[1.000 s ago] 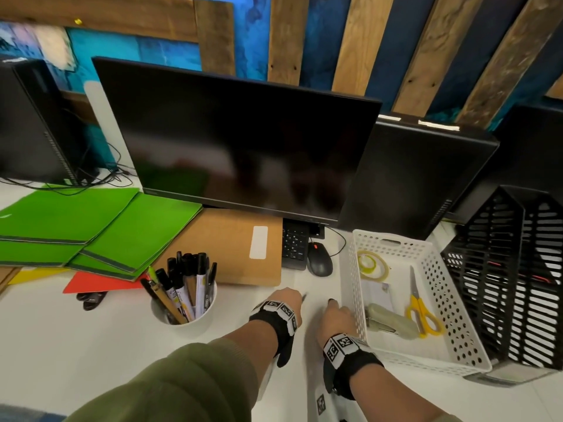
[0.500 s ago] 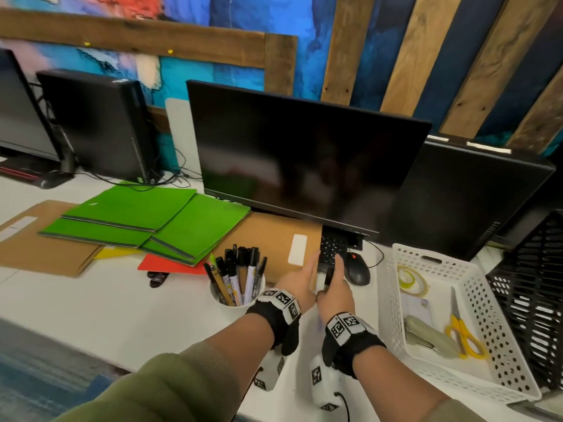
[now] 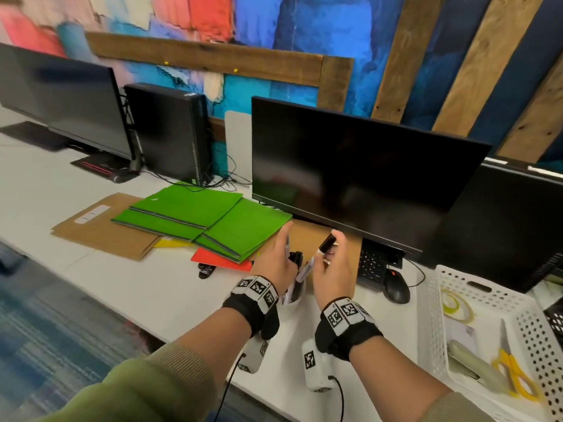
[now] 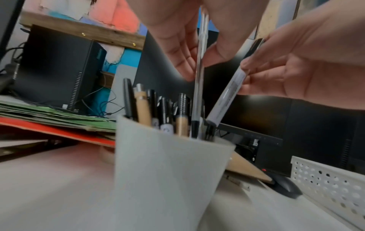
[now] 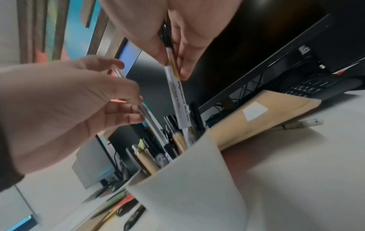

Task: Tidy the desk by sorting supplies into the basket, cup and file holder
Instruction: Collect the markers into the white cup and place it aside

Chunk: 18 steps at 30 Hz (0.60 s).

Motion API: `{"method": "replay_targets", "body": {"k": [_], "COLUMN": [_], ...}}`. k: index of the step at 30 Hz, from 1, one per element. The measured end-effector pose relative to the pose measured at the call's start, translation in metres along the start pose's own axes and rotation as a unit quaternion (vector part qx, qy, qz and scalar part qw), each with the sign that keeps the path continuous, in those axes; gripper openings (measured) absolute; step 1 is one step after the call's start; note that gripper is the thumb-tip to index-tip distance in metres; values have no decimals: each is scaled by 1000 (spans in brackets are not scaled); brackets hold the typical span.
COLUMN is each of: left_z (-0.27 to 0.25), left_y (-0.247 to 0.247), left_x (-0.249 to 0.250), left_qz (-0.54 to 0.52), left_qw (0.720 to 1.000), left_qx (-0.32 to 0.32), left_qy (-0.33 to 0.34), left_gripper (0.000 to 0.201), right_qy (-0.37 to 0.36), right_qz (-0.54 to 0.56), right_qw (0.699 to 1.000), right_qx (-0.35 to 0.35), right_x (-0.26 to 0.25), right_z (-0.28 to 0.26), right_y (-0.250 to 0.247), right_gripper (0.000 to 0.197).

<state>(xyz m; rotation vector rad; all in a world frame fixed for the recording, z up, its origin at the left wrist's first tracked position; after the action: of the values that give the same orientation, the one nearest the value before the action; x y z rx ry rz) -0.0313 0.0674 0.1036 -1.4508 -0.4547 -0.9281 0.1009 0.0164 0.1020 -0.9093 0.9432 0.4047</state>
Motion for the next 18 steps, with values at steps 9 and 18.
{"method": "replay_targets", "body": {"k": [9, 18], "left_z": [-13, -11], "left_y": [5, 9], "left_x": [-37, -47], "left_qz": [177, 215], "left_qw": [983, 974], "left_qx": [21, 33], "left_qy": [35, 65], "left_gripper": [63, 67], "right_qy": [-33, -87], "right_qz": [-104, -231], "right_qw": [984, 950], "right_qx": [-140, -191], "right_x": [17, 28], "right_z": [-22, -21], "right_y": [42, 56], "right_gripper": [48, 65]}}
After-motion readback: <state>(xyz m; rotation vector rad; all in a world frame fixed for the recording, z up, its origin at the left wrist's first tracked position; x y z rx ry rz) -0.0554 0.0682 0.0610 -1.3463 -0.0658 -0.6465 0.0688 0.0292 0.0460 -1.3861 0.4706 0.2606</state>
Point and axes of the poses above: each hand's wrist, its own z-axis towards the middle knuckle, its own y-axis out of the palm, x = y × z, the point moved 8 cm from there along z, towards the middle knuckle, and after that the axes turned 7 degrees about -z, right-handed, at the moved point
